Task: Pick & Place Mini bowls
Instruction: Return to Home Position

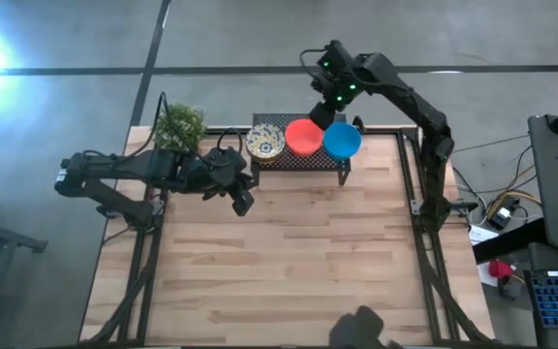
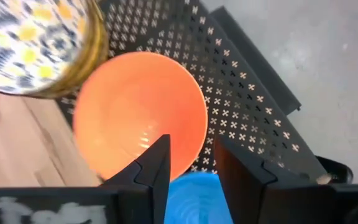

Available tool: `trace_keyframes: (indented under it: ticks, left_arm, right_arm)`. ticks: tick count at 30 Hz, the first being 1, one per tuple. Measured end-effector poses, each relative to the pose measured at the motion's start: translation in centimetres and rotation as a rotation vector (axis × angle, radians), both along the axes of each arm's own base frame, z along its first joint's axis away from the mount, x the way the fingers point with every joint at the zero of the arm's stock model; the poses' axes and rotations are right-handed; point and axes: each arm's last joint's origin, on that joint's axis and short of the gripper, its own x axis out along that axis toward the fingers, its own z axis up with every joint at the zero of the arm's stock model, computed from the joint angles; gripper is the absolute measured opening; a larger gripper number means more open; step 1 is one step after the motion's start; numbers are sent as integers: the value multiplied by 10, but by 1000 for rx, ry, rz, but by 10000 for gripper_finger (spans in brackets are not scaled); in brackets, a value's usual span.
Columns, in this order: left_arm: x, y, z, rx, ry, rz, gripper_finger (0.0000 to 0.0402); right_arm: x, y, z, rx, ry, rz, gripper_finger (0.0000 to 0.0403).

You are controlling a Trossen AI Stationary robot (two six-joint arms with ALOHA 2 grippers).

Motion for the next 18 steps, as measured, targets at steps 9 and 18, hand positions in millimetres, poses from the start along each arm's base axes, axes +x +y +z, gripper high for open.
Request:
trace_keyframes:
  ticks: [9,18]
  left_arm:
    - [0,0,3,16,-9,-24,83]
    - [-4,1,46,227,-119,-174,42]
  right_arm:
    - [-43,63,76,-128,-199,46,34]
    - [-96,148,133,-250,-404,244,8]
